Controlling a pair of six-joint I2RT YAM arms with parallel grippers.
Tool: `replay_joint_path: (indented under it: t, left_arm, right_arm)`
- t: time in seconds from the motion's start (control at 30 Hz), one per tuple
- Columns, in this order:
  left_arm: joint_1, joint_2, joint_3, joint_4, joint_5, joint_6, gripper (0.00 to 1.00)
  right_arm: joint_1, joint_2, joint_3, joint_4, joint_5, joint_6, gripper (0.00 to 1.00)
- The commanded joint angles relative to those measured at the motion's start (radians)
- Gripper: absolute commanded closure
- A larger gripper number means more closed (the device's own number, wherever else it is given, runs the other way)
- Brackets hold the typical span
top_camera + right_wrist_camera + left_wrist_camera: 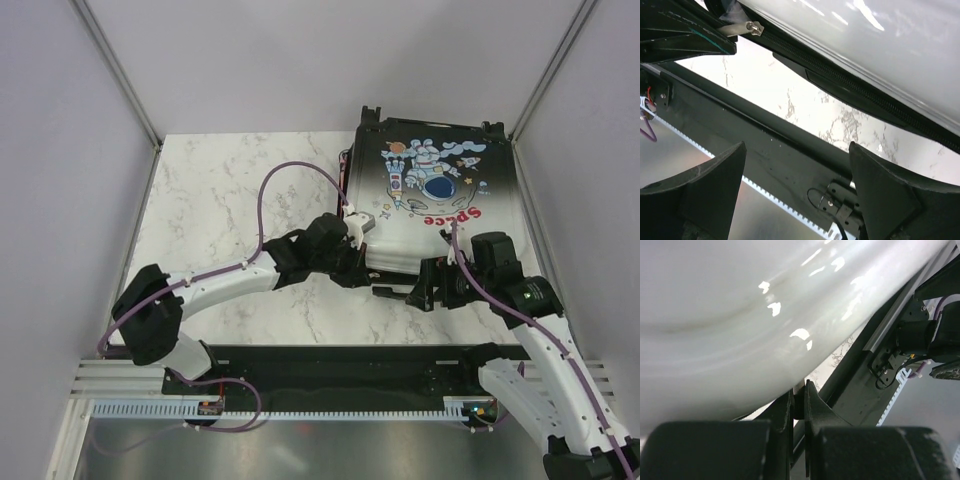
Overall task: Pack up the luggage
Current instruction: Zip the luggage at the center of the board.
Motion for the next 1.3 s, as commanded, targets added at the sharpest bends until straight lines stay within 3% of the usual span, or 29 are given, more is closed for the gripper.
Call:
replay_joint_path:
  t: [0.0,0.23,0.43,0.8,1.13,1.27]
  left_arm:
    - [0.047,0.019,0.059,0.063,0.037,-0.051,0.98]
    - [0.079,0.014,0.071,0.010,0.095,-0.052,0.98]
    - [0.130,0.012,0.099,-0.048,0.139,-0.053,0.98]
    - [0.170,-0.014,0.107,-0.062,0.173,-0.044,0.98]
    - [0.231,-0.049,0.102,-0.100,0.207,-0.035,0.98]
    - [0.251,-0.060,0.100,-0.114,0.210,-0.024,0.98]
  right_arm:
    - [0.045,0.021,-0.014,0.140,0.045,0.043,0.09]
    - [0.262,0.133,-0.025,0.310,0.230,0.103,0.09]
    - [0.423,0.268,-0.014,0.352,0.320,0.068,0.08]
    - [0.464,0.319,-0.120,0.485,0.487,0.102,0.07]
    - [0.552,0.567,-0.084,0.605,0.599,0.076,0.06]
    - [0.553,0.597,-0.064,0.605,0.675,0.076,0.06]
